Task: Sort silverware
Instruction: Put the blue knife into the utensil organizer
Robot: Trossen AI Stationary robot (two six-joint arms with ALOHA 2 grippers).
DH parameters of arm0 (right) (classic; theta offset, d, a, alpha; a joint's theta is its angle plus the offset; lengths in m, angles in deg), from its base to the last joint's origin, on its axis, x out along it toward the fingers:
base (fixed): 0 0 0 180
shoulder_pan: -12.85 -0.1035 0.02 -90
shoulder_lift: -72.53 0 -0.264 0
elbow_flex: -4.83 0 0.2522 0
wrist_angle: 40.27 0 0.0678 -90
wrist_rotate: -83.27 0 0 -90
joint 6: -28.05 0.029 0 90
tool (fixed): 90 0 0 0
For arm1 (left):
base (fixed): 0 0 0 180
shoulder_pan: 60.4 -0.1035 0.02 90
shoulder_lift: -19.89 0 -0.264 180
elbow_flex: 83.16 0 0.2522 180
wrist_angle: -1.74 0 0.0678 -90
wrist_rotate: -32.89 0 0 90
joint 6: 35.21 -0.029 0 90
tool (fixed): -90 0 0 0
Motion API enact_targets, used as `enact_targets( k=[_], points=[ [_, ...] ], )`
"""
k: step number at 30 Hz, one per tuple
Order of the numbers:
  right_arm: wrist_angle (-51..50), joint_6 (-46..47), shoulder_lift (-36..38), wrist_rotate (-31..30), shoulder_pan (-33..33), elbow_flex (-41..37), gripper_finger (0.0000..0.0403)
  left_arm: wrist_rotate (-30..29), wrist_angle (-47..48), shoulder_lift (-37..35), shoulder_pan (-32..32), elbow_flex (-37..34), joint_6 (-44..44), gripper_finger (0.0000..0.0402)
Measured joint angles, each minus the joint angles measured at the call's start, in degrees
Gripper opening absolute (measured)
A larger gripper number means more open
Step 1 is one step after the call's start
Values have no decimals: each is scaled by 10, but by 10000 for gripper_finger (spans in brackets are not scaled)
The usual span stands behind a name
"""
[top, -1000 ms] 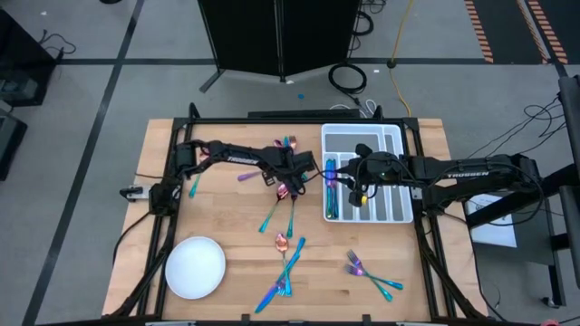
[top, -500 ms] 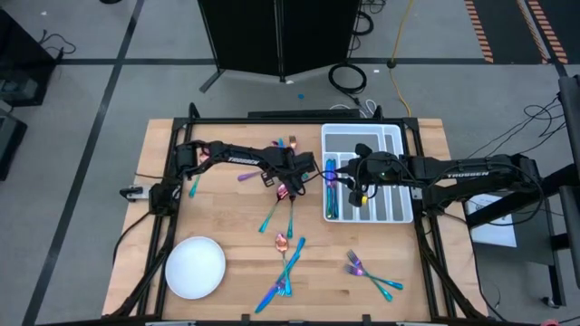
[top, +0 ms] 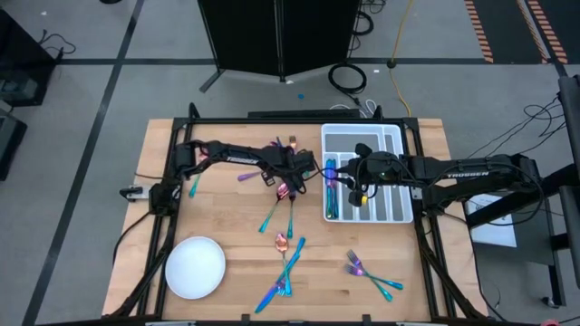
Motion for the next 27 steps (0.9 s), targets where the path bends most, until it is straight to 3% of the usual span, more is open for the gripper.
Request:
enact_targets(
  k=[16, 21, 27],
  points=[
    [3, 0, 0, -1, 0, 0, 95, 55, 8, -79, 2, 0, 89, 1],
    [0, 2, 4, -1, 0, 0, 95, 103, -56, -94, 20, 1, 105, 1],
    [-10, 4, 15, -3, 0, 0, 95, 110, -166, -93, 58, 0, 50, 0]
  ],
)
